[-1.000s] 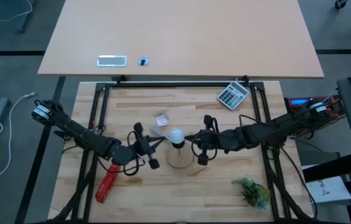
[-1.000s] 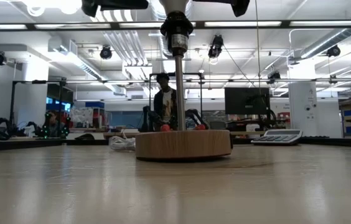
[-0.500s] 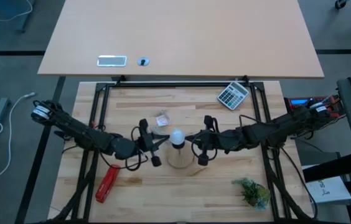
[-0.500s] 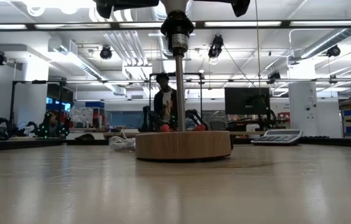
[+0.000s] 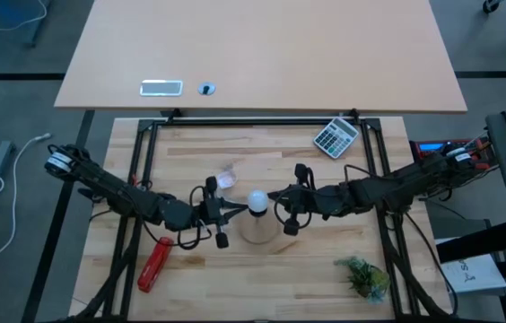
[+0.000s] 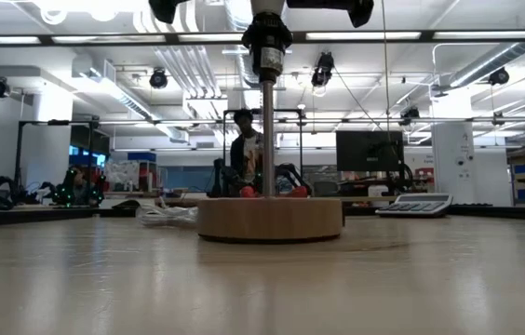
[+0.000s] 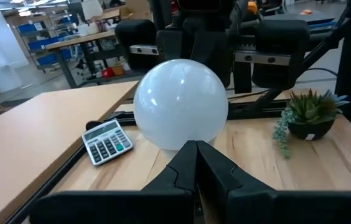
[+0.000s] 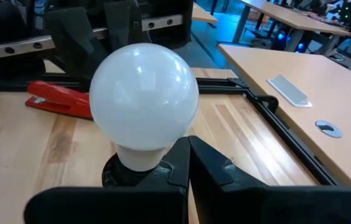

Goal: Screw lightbulb
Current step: Remove the lightbulb from the brown lamp

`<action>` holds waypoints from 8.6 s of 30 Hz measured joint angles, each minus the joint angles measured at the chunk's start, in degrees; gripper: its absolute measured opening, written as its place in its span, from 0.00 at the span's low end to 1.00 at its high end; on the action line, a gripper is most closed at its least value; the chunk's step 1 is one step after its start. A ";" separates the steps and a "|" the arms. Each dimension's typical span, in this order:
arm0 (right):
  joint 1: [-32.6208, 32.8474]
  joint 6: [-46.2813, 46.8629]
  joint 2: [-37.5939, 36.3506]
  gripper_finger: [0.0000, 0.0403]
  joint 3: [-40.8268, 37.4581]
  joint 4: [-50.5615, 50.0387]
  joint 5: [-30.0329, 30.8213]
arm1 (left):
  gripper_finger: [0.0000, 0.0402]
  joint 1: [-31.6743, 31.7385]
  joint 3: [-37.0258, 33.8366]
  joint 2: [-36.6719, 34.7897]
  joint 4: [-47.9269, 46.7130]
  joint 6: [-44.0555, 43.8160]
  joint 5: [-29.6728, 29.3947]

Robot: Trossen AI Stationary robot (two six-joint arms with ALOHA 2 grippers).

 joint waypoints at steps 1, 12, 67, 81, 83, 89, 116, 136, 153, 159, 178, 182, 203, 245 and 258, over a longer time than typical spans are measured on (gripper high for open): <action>0.00 0.01 0.00 0.00 0.00 0.03 0.02 | 0.00 -0.03 0.00 0.00 -0.10 -0.08 -0.08; 0.15 0.08 -0.34 0.00 0.02 -1.06 -0.57 | 0.00 -0.94 0.02 0.00 -4.88 -4.08 -8.97; 1.87 2.61 -0.97 0.00 0.05 -2.90 -2.98 | 0.00 0.02 2.03 1.83 -1.76 -4.16 -4.54; 1.60 1.80 -0.63 0.00 -0.02 -2.67 1.29 | 0.00 0.00 2.03 2.51 -1.74 -3.19 2.02; 1.60 1.53 -0.63 0.00 -0.02 -2.81 1.33 | 0.00 -0.04 2.03 2.48 -1.95 -3.17 2.00; 1.62 1.46 -0.66 0.00 -0.02 -3.06 1.40 | 0.00 -1.08 2.03 1.92 -4.76 -3.90 -1.44; 1.01 1.15 -0.74 0.00 0.00 -2.73 2.64 | 0.00 1.16 2.03 1.68 -2.16 -1.74 0.24; 0.35 3.23 -2.93 0.00 0.13 -7.79 4.28 | 0.00 -1.90 2.03 1.18 -5.70 -2.86 -8.66; 2.51 4.60 -3.35 0.00 0.07 -5.48 -0.69 | 0.00 -0.63 2.03 1.88 -0.98 -0.56 -6.34; 2.01 3.76 -1.97 0.00 0.07 -3.92 0.00 | 0.00 0.14 2.03 1.88 -0.44 0.44 -4.83; 1.38 0.73 -1.55 0.00 0.02 -3.19 4.55 | 0.00 -0.56 2.03 1.88 -0.53 0.79 -5.07; 1.51 1.42 -2.29 0.00 0.02 -4.35 4.72 | 0.00 -1.94 2.03 1.88 -1.63 0.81 -8.43; 3.52 2.52 -3.02 0.00 0.02 -2.97 2.34 | 0.00 1.38 2.03 3.56 1.02 3.08 -6.04; 5.39 0.28 -3.72 0.00 0.00 -2.82 3.22 | 0.00 -1.17 2.05 2.49 0.83 3.46 -11.42; 4.00 -0.48 0.27 0.00 0.11 -1.01 2.85 | 0.00 0.13 2.10 2.47 1.84 2.52 -6.46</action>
